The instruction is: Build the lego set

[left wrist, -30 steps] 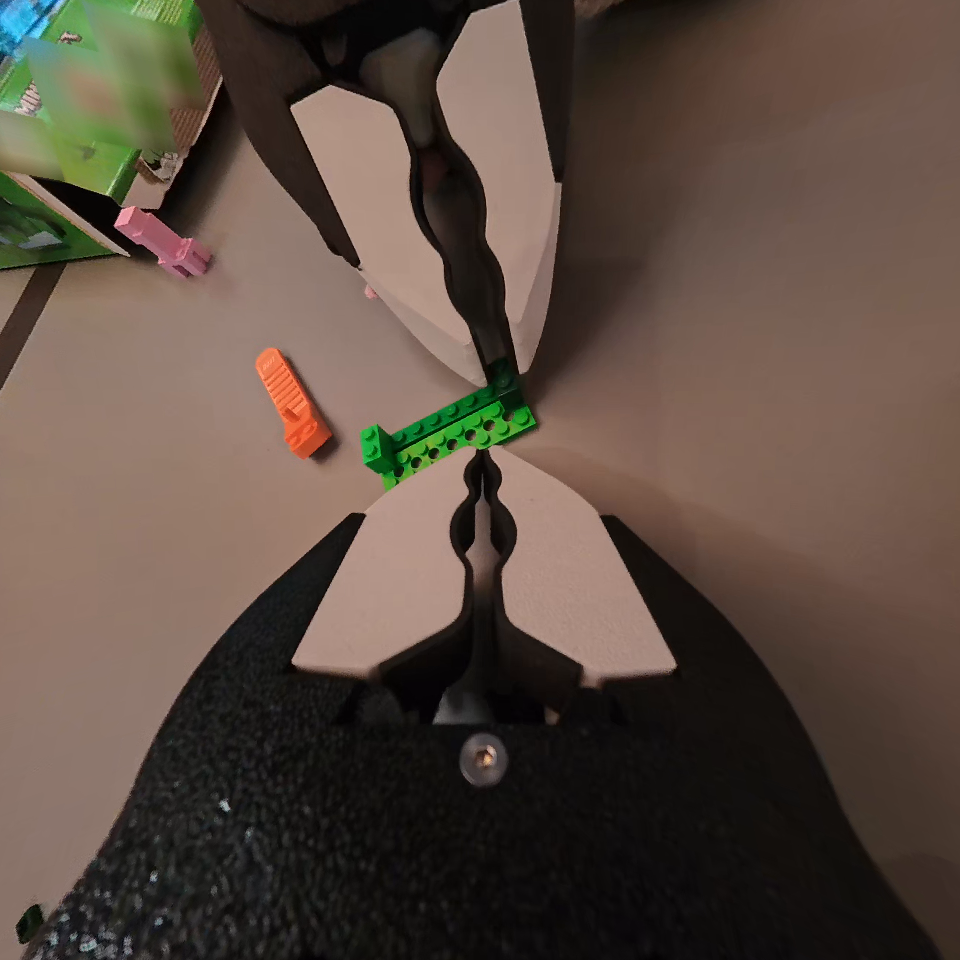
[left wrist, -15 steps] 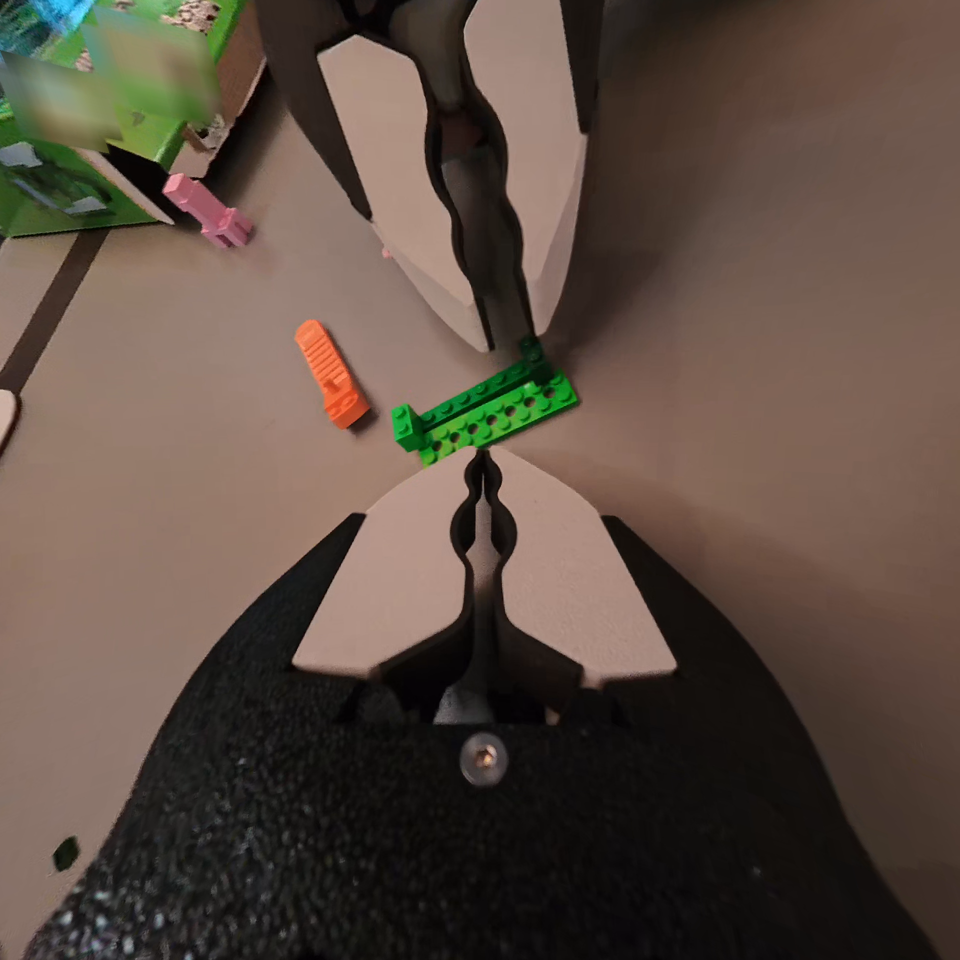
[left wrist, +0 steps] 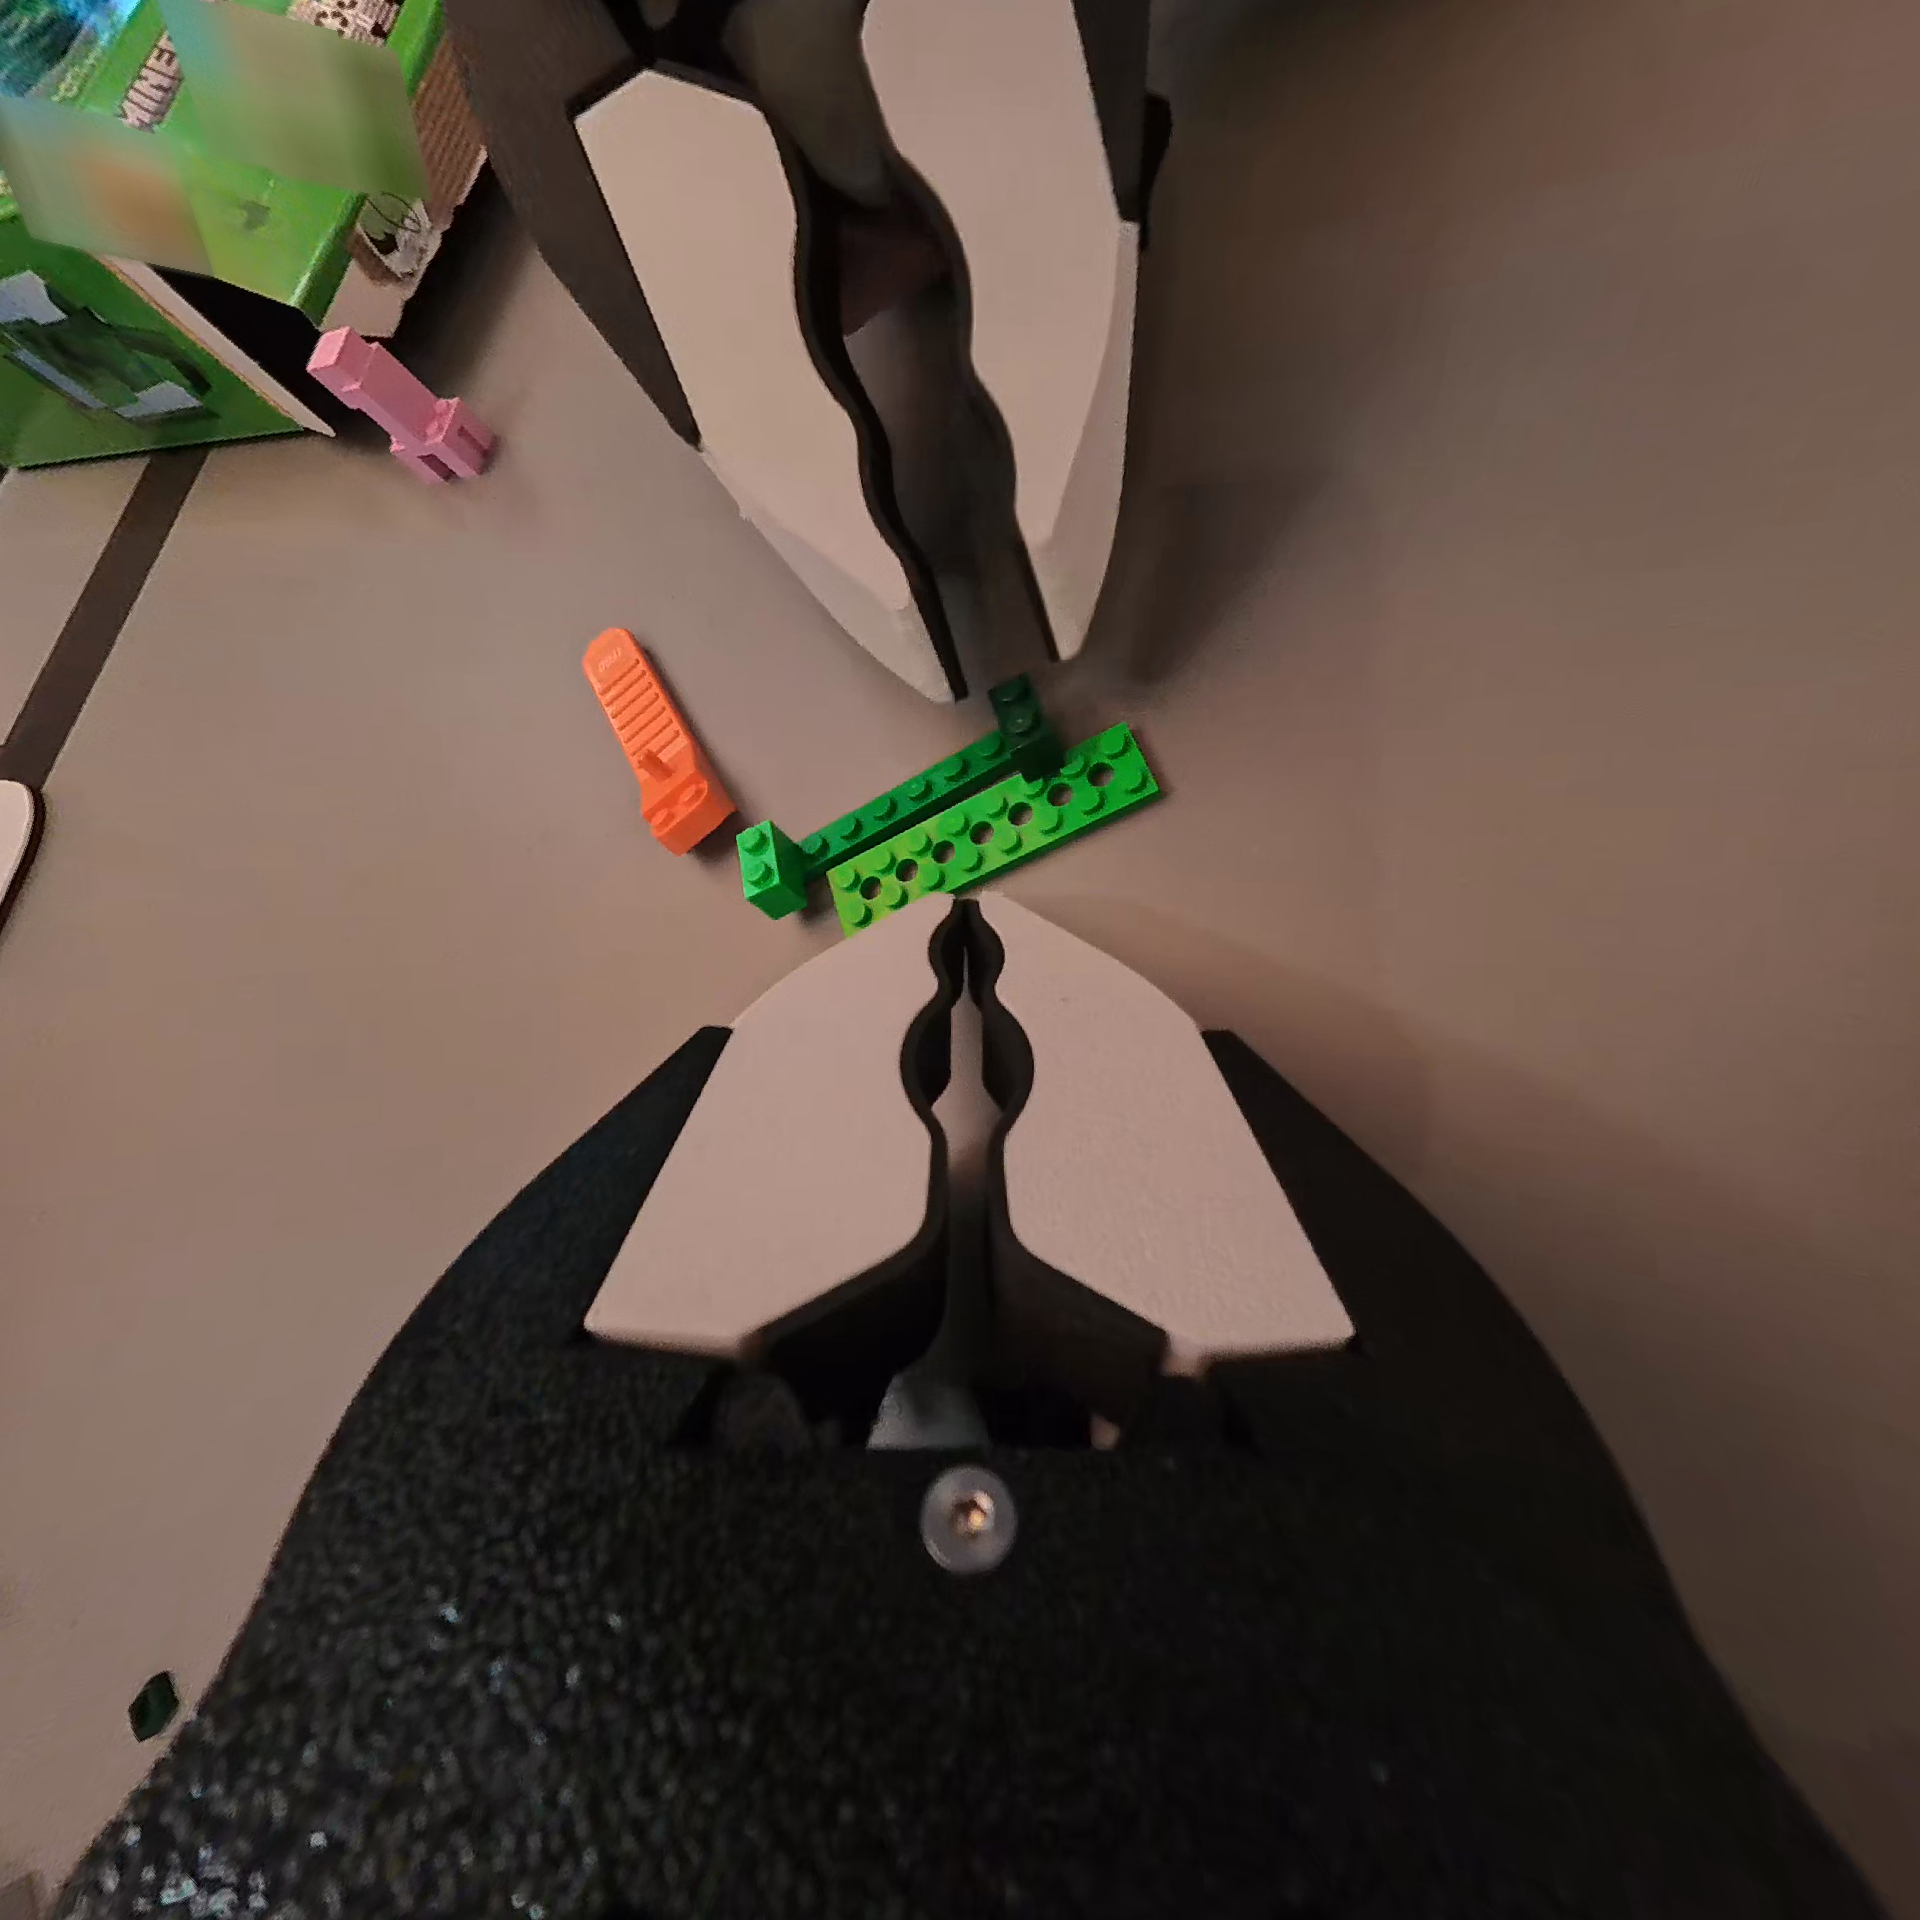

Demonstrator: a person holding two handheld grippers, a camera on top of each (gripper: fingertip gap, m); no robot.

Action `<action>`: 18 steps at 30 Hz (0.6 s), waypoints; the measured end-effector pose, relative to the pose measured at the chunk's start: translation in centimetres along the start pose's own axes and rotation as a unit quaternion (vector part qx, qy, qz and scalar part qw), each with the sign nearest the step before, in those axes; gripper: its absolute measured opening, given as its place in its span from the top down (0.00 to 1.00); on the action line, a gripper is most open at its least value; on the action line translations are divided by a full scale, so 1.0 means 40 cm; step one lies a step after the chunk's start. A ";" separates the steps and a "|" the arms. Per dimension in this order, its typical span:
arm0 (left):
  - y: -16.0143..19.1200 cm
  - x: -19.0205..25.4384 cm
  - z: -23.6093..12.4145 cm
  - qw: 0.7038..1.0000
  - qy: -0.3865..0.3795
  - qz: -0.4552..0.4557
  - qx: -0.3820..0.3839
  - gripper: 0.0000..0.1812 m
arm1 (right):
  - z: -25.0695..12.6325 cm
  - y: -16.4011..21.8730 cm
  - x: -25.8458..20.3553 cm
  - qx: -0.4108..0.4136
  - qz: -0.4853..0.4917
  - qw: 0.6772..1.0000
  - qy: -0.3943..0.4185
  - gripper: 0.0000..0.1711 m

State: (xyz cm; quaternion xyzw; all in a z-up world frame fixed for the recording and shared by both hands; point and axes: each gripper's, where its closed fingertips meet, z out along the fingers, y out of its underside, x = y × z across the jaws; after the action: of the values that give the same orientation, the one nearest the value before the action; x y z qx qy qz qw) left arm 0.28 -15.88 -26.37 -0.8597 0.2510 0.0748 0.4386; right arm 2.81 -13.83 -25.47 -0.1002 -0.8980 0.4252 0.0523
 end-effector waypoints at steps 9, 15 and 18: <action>-0.003 0.007 -0.003 1.000 0.001 0.005 0.001 1.00 | 0.015 0.007 -0.010 -0.033 -0.036 0.999 0.015 0.95; -0.005 0.009 -0.005 1.000 0.002 0.005 0.004 1.00 | 0.010 -0.014 -0.036 -0.025 -0.062 0.998 0.006 0.95; -0.006 0.009 -0.006 1.000 0.002 0.007 0.005 1.00 | 0.019 -0.007 -0.040 -0.037 -0.069 0.997 0.003 0.95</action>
State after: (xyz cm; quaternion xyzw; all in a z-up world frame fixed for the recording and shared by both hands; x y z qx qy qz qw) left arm 0.70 -16.09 -26.20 -0.8562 0.2579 0.0747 0.4414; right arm 4.20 -14.94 -25.76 -0.0412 -0.9177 0.3868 0.0804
